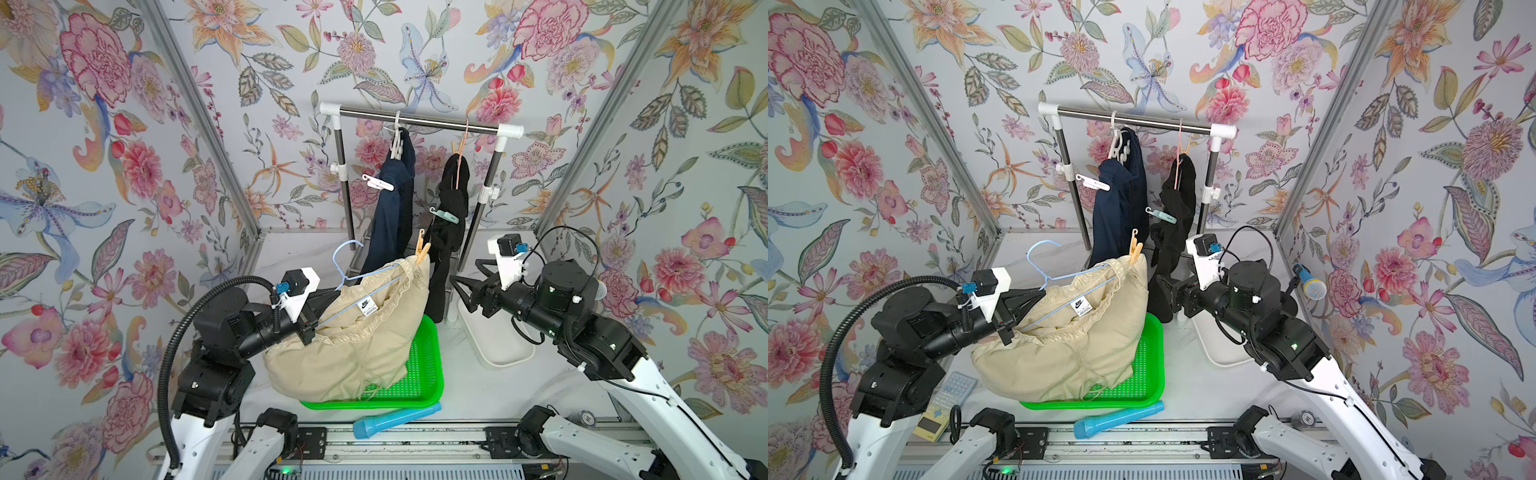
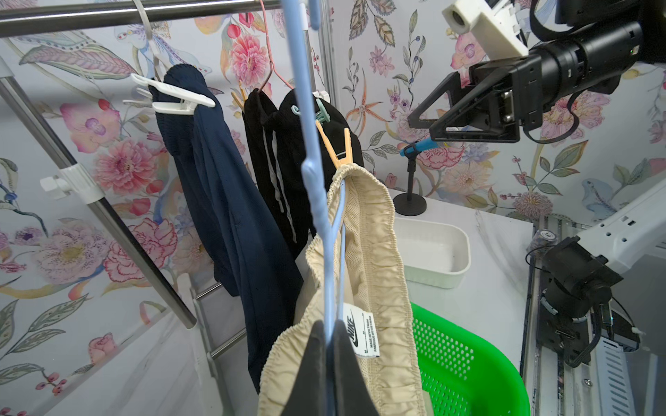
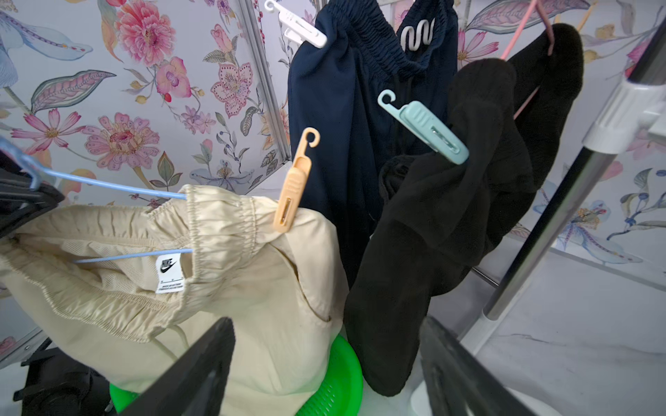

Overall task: Remove the clothespins securing shorts to the hanger
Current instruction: Adjust the shorts in the basket.

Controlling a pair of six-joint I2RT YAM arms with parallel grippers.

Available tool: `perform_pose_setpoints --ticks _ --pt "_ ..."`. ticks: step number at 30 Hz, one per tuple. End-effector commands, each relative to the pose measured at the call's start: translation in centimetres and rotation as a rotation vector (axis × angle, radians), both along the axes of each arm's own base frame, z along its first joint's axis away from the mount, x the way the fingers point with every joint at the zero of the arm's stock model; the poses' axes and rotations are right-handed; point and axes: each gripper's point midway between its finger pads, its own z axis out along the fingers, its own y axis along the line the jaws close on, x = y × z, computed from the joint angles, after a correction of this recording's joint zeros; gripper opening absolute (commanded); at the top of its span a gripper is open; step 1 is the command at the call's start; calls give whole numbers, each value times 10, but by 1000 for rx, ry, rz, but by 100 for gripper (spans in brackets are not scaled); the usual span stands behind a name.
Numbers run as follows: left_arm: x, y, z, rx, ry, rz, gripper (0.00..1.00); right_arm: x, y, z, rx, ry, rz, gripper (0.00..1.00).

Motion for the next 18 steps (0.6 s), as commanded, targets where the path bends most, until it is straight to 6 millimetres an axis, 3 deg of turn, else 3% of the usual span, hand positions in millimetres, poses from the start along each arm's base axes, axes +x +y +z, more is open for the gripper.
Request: perform_pose_setpoints --ticks 1,6,12,18 --pt "1 -9 11 -43 -37 -53 0 -7 5 5 -57 -39 37 82" --pt "11 -18 -3 -19 7 -67 0 -14 19 11 -100 -73 92 82" --pt "9 -39 -15 16 17 -124 0 -5 8 10 -118 -79 -5 85" --pt "-3 -67 -34 87 39 -244 0 -35 36 1 -129 -88 231 87"
